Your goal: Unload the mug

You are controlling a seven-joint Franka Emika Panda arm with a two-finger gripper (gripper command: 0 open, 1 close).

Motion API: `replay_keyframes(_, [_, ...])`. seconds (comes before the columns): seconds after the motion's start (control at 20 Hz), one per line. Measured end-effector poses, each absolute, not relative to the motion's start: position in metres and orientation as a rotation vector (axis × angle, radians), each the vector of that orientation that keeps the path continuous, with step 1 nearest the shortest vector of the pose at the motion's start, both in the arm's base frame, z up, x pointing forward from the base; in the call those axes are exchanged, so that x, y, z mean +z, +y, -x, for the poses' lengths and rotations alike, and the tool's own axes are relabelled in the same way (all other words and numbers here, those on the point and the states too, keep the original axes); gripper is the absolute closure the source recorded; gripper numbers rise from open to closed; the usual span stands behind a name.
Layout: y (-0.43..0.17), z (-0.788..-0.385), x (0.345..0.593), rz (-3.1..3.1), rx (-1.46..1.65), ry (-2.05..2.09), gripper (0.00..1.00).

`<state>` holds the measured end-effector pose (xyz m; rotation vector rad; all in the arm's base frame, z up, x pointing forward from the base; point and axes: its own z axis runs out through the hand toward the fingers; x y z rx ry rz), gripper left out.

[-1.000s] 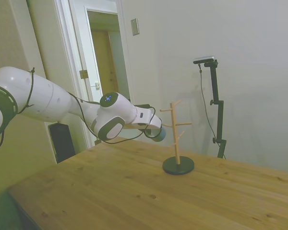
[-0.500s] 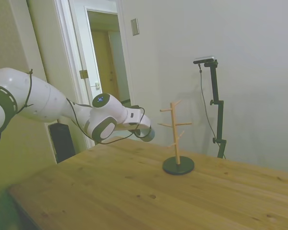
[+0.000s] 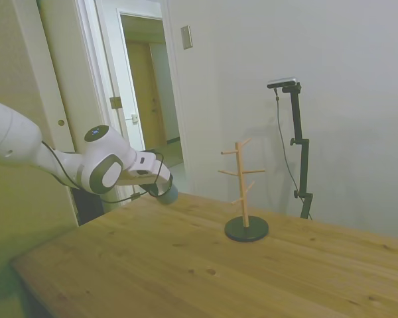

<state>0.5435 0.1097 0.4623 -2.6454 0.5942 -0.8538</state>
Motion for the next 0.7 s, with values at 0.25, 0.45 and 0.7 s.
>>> replay_keyframes(0.25, [0.097, -0.517, 0.447, 2.695, -0.686, 0.758, 1.0])
replay_keyframes(0.45, [0.07, -0.515, 0.418, 2.733, -0.566, 0.879, 1.0])
replay_keyframes(0.7, [0.038, -0.536, 0.366, 2.755, -0.437, 1.008, 1.0])
